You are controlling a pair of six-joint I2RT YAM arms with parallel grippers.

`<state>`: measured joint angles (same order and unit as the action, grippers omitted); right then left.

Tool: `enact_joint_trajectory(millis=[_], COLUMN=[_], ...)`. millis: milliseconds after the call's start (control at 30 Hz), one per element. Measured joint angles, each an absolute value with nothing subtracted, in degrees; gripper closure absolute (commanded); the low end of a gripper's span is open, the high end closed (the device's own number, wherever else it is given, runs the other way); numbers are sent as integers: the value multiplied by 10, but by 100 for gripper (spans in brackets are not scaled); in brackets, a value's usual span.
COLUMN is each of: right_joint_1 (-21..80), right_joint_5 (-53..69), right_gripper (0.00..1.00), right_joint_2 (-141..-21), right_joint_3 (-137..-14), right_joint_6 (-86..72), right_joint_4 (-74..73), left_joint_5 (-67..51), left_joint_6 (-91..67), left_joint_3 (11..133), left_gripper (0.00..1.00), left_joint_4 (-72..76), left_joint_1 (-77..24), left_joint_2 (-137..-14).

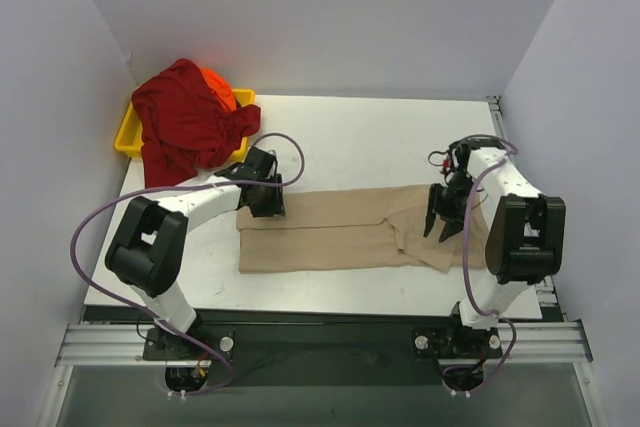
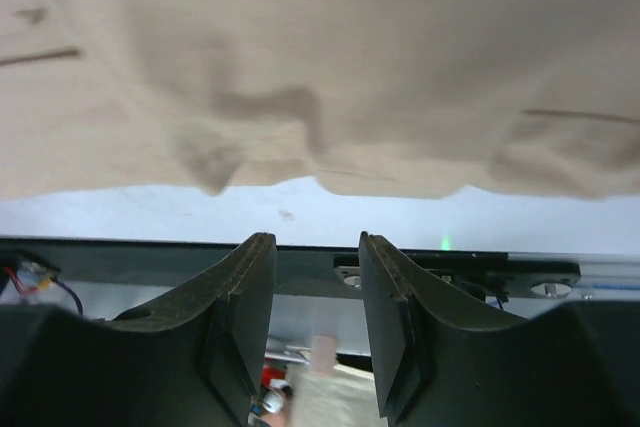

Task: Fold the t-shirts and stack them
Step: Fold the other side of the tshirt into a rectangle

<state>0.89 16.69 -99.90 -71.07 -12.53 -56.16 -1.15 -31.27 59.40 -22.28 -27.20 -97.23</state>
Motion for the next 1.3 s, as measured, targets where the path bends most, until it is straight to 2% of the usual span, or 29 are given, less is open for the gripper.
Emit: enact_joint_trajectory(millis=[267, 933, 1300], right_joint_1=[-91, -93, -88], right_joint_5=[119, 82, 79], right_gripper=[60, 69, 81], right_joint_2=[-937, -985, -981], right_joint_3=[-600, -517, -511], right_joint_6=[-163, -209, -225], right_joint_4=[-543, -452, -450], left_joint_5=[-14, -34, -39], left_joint_6=[-310, -298, -309], left_joint_3=[619, 644, 641], left_gripper=[53, 53, 52], left_joint_4=[-217, -212, -199], left_joint_1=[-273, -259, -258], left_joint_2=[-1003, -1038, -1038])
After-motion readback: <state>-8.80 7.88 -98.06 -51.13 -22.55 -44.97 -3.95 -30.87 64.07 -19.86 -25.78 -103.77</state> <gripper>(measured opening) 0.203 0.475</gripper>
